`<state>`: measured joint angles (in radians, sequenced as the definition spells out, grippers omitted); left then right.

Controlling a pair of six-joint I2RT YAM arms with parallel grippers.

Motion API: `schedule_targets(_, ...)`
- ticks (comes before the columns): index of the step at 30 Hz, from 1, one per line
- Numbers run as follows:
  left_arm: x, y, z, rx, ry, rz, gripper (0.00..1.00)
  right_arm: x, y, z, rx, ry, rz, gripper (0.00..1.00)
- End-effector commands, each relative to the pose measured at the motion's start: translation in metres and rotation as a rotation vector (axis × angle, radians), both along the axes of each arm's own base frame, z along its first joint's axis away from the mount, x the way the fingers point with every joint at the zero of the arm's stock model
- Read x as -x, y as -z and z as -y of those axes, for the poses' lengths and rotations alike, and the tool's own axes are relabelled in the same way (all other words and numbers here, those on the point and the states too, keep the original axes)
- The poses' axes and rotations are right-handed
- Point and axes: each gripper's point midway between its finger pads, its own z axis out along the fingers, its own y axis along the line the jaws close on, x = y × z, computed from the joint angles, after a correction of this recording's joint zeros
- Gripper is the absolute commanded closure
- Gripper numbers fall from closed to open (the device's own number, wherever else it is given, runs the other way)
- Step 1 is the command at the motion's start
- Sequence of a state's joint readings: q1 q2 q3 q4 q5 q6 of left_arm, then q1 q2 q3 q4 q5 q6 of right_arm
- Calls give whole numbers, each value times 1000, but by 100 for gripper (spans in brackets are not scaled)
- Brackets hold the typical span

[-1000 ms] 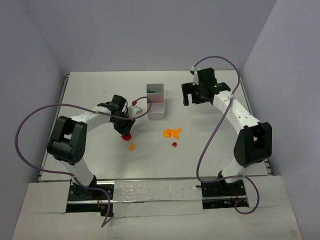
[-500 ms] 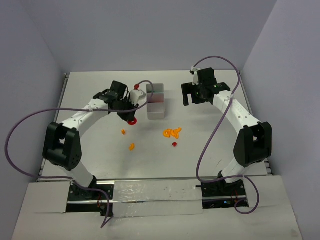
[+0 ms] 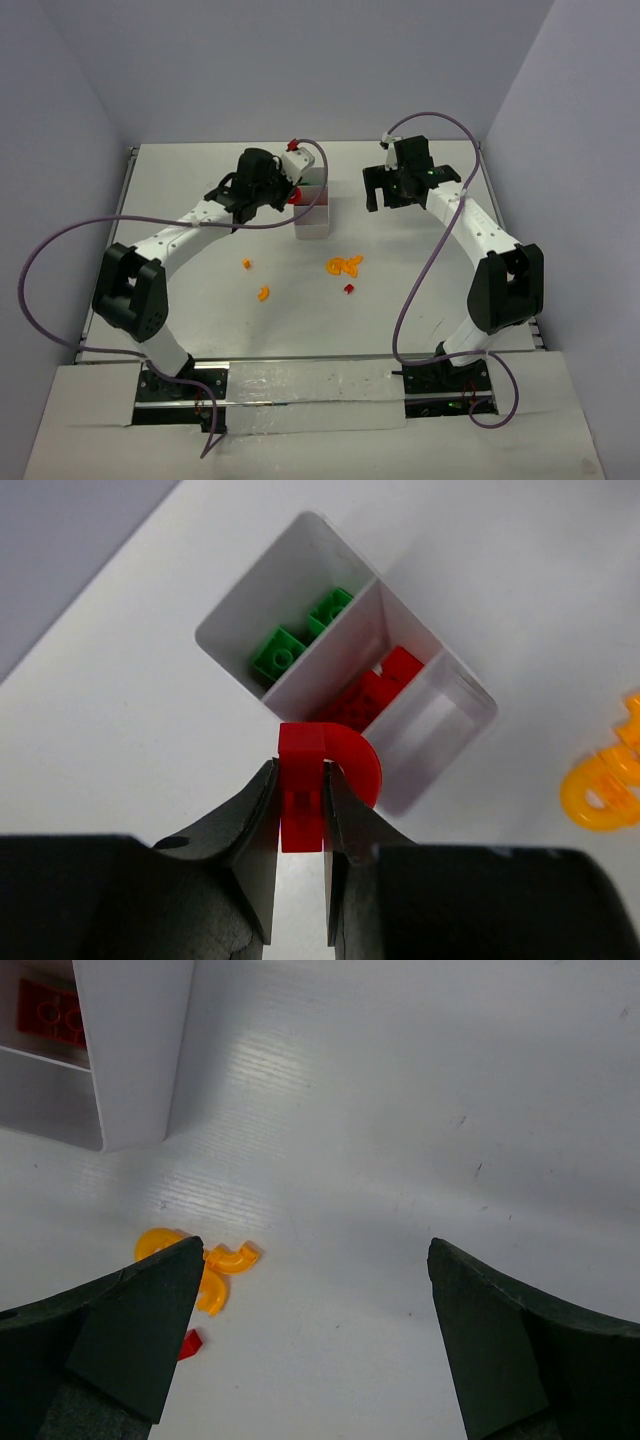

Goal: Sort the legos into containers by color

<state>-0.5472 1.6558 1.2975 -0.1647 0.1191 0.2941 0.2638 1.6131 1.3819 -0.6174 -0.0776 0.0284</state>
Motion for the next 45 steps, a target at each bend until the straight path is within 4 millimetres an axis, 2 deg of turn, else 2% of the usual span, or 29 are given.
schedule_targets(1,-36,-28,16,41,-56,216,100,-1,-8,5,3,10,28,0)
schedule_targets(6,-43,-23,31,33,-32,252,100,-2,-7,5,0,15,29,0)
schedule_targets(15,-52,-5,35,5,-55,271,100,-1,-4,4,-1,12,27,0)
schedule_targets(25,-56,18,41,-18,-46,249,95,-1,-2,5,6,12,23,0)
schedule_targets(32,-59,29,40,-40,-55,231,78,-1,-1,4,2,6,17,0)
schedule_targets(37,-59,30,40,-43,-60,227,65,0,-1,4,1,3,15,0)
schedule_targets(45,-59,23,43,-39,-58,235,57,1,-1,3,-2,-1,14,0)
